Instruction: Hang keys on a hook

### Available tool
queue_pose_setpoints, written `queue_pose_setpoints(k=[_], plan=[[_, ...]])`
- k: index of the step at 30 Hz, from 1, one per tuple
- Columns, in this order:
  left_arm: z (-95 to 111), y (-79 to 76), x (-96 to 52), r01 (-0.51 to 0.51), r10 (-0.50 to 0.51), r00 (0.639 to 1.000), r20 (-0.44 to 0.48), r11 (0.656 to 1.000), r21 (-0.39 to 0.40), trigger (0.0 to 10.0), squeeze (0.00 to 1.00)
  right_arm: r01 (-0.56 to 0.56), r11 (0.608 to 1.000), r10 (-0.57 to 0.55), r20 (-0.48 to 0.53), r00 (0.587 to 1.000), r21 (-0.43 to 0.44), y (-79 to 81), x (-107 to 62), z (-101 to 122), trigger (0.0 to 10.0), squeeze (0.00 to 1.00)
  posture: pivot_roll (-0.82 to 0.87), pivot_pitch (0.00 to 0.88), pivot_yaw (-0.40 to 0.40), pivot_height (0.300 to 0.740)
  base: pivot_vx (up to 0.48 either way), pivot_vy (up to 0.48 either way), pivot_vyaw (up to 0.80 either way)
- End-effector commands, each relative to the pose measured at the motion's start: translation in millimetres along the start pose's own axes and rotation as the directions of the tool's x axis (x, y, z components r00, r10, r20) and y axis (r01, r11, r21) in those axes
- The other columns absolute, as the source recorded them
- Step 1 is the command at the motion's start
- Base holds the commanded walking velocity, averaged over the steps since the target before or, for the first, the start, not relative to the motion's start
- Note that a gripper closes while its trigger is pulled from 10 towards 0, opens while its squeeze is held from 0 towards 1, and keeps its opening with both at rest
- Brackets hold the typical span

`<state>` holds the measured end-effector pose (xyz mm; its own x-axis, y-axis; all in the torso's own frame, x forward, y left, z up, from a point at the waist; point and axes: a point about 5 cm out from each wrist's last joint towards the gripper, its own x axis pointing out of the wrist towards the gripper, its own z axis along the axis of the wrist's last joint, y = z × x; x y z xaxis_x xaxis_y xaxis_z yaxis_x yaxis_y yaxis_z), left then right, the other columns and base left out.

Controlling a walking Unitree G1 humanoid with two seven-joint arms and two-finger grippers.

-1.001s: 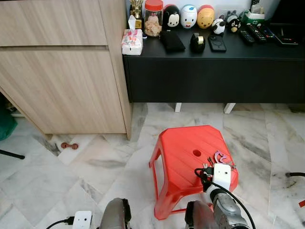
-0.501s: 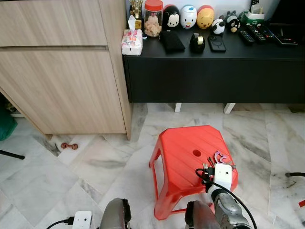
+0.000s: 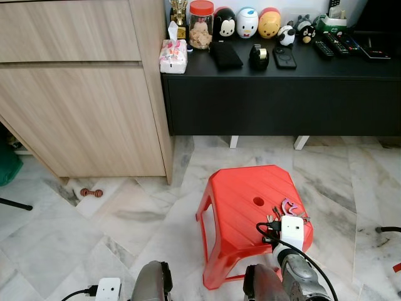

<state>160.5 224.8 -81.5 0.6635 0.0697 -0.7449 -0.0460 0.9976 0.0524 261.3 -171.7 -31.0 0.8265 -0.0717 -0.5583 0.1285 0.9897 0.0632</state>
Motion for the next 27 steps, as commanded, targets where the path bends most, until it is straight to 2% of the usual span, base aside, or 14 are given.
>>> queue_pose_setpoints(k=[1, 11, 12, 13, 14, 27], plan=[[-6.9, -0.9, -1.7, 0.008, -0.008, 0.999, -0.031, 1.0, 0.018, 10.0, 0.0, 0.0, 1.0, 0.0, -0.03, 1.0, -0.004, 0.8, -1.0, -6.0, 10.0, 0.0, 0.06, 0.114, -0.03, 0.612, 0.0, 0.0, 0.0], [-7.8, 0.2, -1.8, 0.004, -0.003, 0.999, -0.039, 1.0, 0.019, 10.0, 0.0, 0.002, 1.0, -0.002, -0.032, 0.999, -0.004, 1.4, -0.9, -6.1, 10.0, 0.0, 0.06, 0.112, -0.029, 0.612, 0.0, 0.0, 0.0], [-7.8, 0.2, -1.8, 0.004, -0.003, 0.999, -0.04, 1.0, 0.019, 10.0, 0.0, 0.002, 1.0, -0.002, -0.032, 0.999, -0.004, 1.4, -0.9, -6.0, 8.7, 0.0, 0.06, 0.112, -0.029, 0.612, 0.0, 0.0, 0.0], [-7.9, -0.1, -1.8, 0.004, -0.003, 0.999, -0.041, 1.0, 0.019, 10.0, 0.0, 0.002, 1.0, -0.002, -0.031, 1.0, -0.005, 1.2, -0.9, -5.9, 0.6, 0.0, 0.06, 0.11, -0.029, 0.612, 0.0, 0.0, 0.0], [-8.0, -0.3, -1.7, 0.004, -0.003, 0.999, -0.041, 1.0, 0.019, 10.0, 0.0, 0.002, 1.0, -0.002, -0.031, 1.0, -0.004, 1.1, -0.8, -5.8, 0.0, 0.0, 0.06, 0.11, -0.029, 0.612, 0.0, 0.0, 0.0], [-8.2, -1.8, -1.3, 0.004, -0.003, 0.999, -0.047, 1.0, 0.02, 10.0, 0.0, 0.0, 1.0, 0.0, -0.036, 0.999, -0.005, 0.8, -1.0, -6.9, 0.0, 0.0, 0.07, 0.11, -0.029, 0.612, 0.0, 0.0, 0.0]])
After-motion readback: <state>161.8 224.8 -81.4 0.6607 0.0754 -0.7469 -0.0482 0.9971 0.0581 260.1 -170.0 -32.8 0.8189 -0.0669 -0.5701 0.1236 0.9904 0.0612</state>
